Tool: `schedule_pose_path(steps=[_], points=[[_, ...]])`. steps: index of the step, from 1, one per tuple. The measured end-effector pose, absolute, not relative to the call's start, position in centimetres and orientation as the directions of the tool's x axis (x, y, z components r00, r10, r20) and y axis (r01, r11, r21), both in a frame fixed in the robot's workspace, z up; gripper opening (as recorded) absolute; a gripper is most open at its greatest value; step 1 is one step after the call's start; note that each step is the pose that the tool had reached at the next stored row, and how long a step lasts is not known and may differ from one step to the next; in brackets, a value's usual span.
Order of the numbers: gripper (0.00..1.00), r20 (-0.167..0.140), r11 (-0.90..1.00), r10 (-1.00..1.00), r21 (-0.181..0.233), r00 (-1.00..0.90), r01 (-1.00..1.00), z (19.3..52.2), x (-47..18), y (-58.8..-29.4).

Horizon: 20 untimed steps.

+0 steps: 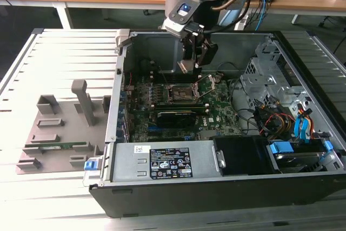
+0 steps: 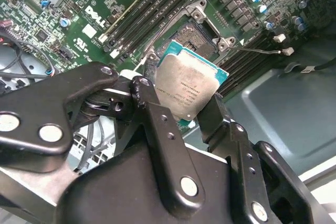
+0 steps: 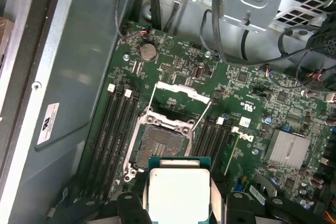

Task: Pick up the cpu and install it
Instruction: 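Place the cpu into insertion slot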

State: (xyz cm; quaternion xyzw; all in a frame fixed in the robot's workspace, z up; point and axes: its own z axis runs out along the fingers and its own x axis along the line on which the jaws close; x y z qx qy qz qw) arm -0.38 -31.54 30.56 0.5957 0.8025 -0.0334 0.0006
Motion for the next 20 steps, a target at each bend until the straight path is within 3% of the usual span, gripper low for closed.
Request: schedule_pose_path(steps=[20], points=[[0.55, -0.049, 0.103, 0.993, -0.055, -0.106, 0.993, 30.56, -0.38, -31.55]])
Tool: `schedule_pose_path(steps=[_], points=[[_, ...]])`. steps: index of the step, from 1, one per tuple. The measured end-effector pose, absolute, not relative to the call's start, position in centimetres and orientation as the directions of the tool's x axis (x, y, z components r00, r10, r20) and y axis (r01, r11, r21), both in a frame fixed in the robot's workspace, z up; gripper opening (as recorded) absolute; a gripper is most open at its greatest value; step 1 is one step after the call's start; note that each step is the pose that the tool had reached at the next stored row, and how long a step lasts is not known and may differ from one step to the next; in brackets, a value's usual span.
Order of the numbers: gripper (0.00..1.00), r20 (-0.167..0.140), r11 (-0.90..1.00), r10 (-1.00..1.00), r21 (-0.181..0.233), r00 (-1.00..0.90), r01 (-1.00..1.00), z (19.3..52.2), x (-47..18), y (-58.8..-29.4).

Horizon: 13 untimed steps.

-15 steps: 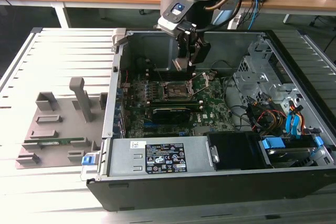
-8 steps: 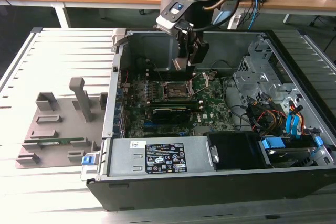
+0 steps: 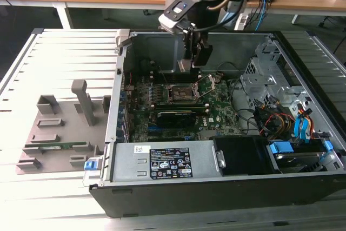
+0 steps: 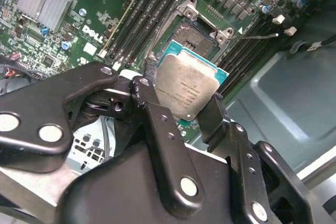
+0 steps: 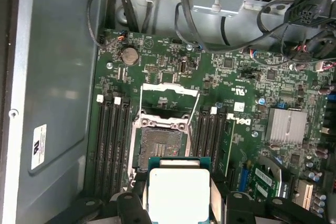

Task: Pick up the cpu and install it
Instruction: 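Place the cpu into insertion slot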

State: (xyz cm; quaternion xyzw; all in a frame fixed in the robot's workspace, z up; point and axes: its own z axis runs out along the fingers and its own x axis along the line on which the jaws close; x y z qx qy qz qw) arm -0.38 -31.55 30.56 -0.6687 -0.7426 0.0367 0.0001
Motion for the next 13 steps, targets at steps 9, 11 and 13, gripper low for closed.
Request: schedule_pose_path(steps=[9, 11, 13], points=[[0.55, -0.051, 0.055, 0.997, -0.055, -0.057, 0.997, 30.56, -0.38, -31.54], [0.55, -0.029, 0.056, 0.998, -0.053, -0.057, 0.997, 30.56, -0.38, -31.55], [0.55, -0.021, 0.056, 0.998, -0.053, -0.058, 0.997, 30.56, -0.38, -31.54]])
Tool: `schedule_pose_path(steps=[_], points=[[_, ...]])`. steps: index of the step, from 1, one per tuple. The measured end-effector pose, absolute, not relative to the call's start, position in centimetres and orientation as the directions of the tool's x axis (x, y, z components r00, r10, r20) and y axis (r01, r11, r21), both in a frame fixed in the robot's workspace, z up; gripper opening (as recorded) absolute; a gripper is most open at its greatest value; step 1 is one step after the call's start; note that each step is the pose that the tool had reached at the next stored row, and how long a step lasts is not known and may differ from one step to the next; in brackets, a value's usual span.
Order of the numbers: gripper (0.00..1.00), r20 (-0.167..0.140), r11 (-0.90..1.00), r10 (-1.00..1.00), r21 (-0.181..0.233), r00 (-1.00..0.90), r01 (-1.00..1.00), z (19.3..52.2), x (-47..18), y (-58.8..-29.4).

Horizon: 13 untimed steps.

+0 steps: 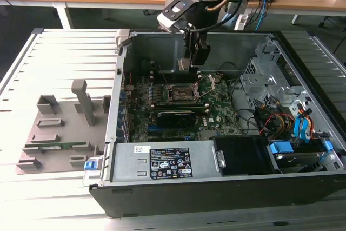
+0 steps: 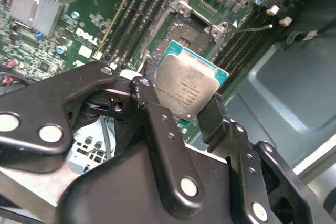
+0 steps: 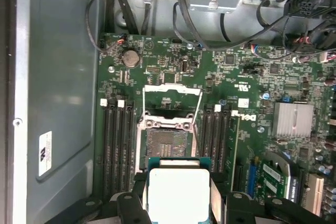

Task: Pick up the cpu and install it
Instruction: 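Place the cpu into insertion slot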

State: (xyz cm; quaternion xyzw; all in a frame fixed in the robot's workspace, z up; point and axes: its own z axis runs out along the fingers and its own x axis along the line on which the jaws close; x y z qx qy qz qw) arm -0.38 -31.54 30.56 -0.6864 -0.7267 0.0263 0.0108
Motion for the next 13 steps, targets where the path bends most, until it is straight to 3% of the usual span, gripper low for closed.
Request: schedule_pose_path(steps=[13], points=[[0.55, -0.018, 0.078, 0.997, -0.053, -0.079, 0.996, 30.02, -0.38, -31.54]])
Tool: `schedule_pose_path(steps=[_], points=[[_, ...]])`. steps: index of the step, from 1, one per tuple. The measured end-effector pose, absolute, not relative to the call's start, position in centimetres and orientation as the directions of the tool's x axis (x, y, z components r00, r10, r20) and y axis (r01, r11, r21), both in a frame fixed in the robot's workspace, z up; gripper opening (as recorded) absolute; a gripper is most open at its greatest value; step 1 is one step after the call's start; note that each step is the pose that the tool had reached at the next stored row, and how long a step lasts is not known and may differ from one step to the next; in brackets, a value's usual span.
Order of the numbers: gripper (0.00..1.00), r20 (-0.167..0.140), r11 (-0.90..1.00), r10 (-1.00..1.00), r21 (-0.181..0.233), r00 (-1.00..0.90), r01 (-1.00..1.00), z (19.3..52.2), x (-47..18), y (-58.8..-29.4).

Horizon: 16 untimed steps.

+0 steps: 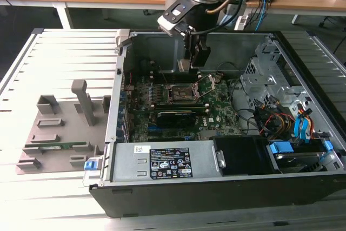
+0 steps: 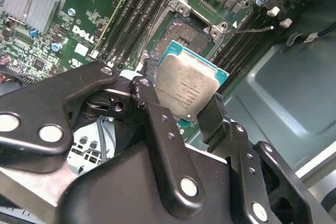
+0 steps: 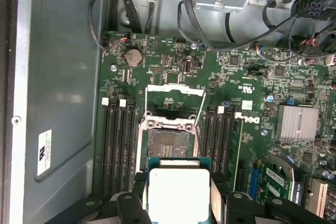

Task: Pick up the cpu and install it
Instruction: 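Place the cpu into insertion slot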

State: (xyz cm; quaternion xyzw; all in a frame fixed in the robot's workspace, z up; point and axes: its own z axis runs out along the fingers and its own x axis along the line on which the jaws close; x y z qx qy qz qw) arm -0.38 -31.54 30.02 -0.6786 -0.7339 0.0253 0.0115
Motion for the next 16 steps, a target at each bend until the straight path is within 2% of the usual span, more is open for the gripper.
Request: schedule_pose_path(steps=[16], points=[[0.55, -0.018, 0.078, 0.997, -0.053, -0.079, 0.996, 28.9, -0.4, -31.5]])
